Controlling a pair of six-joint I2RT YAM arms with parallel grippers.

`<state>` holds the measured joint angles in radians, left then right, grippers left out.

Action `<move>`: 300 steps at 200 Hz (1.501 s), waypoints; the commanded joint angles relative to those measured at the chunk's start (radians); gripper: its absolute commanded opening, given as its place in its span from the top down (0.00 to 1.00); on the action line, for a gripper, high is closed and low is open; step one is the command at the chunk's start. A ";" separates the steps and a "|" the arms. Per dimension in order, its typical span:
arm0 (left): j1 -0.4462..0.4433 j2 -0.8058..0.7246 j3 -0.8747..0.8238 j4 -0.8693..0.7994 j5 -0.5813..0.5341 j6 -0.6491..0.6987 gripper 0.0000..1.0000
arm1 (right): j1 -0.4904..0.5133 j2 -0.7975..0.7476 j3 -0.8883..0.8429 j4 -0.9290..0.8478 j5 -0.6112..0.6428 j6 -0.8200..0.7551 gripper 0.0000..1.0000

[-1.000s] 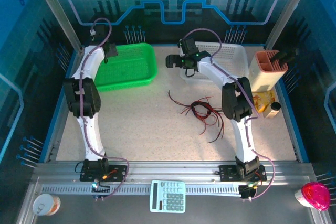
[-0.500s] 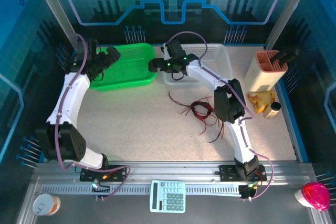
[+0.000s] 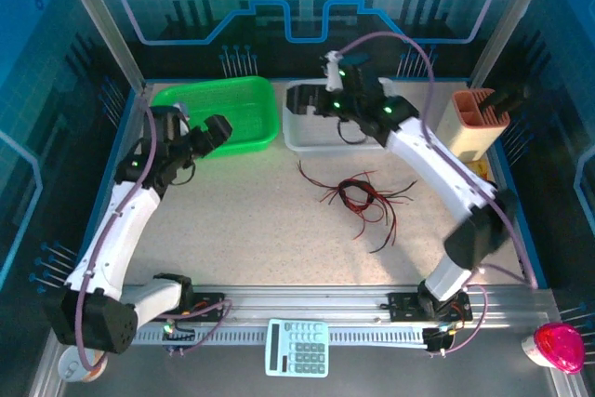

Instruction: Untangle the cables

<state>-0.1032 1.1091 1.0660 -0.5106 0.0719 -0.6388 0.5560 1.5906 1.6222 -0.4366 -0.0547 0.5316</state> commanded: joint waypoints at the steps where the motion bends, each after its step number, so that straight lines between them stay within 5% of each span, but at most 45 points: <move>1: -0.045 0.000 -0.095 0.055 -0.007 -0.053 0.01 | -0.020 -0.128 -0.245 0.009 0.014 0.021 0.00; 64: -0.085 0.180 -0.184 0.224 -0.048 -0.090 0.01 | -0.021 -0.411 -0.660 -0.113 0.149 0.024 0.06; 148: -0.084 0.370 -0.076 0.276 -0.101 -0.020 0.01 | -0.031 -0.472 -0.736 -0.201 0.284 0.030 0.24; 189: -0.079 0.388 -0.012 0.260 -0.063 0.029 0.01 | -0.136 -0.687 -0.828 -0.329 0.332 0.151 0.28; 224: -0.130 0.308 -0.023 0.259 0.048 0.007 0.01 | -0.306 -0.802 -0.868 -0.418 0.362 0.201 0.42; 262: -0.232 0.234 -0.053 0.267 0.052 -0.020 0.01 | -0.503 -0.749 -0.923 -0.325 0.235 0.229 0.45; 300: -0.315 0.227 -0.069 0.285 0.040 -0.044 0.01 | -0.534 -0.629 -0.970 -0.152 0.120 0.248 0.48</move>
<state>-0.3832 1.3457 1.0222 -0.2390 0.1013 -0.6567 0.0360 0.9195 0.6754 -0.7071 0.1608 0.7467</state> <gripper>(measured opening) 0.992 0.528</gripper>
